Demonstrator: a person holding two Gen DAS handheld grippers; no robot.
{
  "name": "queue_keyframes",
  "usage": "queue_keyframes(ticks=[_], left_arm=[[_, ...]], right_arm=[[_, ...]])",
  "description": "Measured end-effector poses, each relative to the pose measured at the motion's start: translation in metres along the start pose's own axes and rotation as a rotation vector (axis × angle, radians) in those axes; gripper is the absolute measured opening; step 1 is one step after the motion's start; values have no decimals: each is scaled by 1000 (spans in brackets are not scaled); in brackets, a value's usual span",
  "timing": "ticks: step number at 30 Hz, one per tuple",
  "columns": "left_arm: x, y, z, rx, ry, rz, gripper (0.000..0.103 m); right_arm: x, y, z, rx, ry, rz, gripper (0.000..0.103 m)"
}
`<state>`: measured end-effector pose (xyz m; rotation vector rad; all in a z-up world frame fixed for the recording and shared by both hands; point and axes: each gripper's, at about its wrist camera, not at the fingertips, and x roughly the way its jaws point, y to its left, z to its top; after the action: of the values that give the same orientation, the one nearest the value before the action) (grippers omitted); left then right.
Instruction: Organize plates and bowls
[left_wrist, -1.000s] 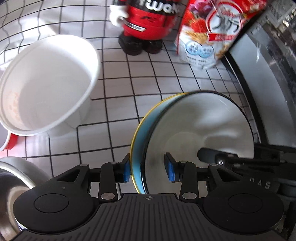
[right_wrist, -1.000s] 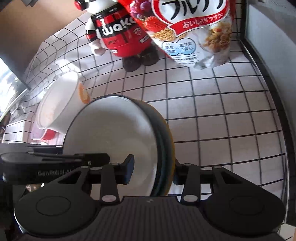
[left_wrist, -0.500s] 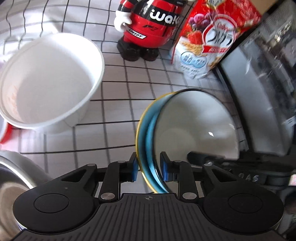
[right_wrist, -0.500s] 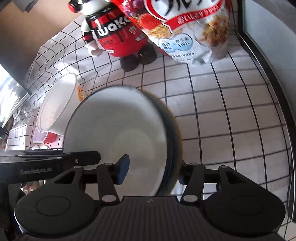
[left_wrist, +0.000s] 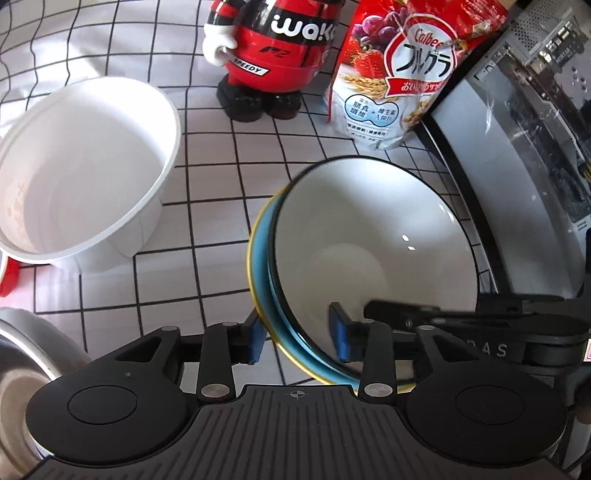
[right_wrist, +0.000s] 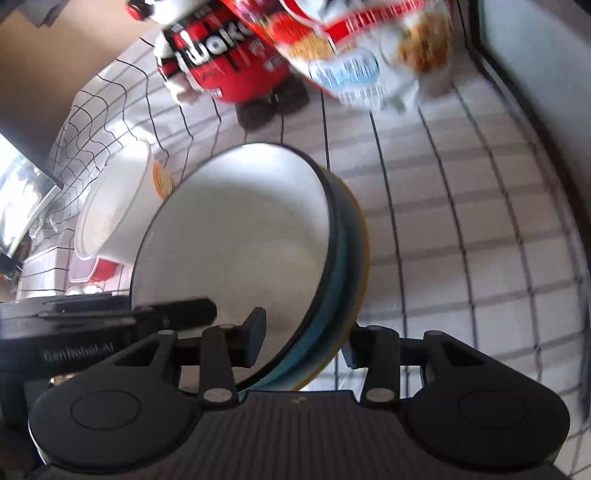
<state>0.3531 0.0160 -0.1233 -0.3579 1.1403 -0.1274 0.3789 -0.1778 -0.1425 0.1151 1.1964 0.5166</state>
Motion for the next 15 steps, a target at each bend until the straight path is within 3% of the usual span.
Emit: queue_keyframes(ticks=[8, 15], left_arm=[[-6, 3, -7, -25, -6, -50, 38], [-39, 16, -15, -53, -74, -87, 39]], right_arm=[[4, -10, -9, 11, 27, -21, 42], [-36, 0, -14, -96, -136, -160, 50]])
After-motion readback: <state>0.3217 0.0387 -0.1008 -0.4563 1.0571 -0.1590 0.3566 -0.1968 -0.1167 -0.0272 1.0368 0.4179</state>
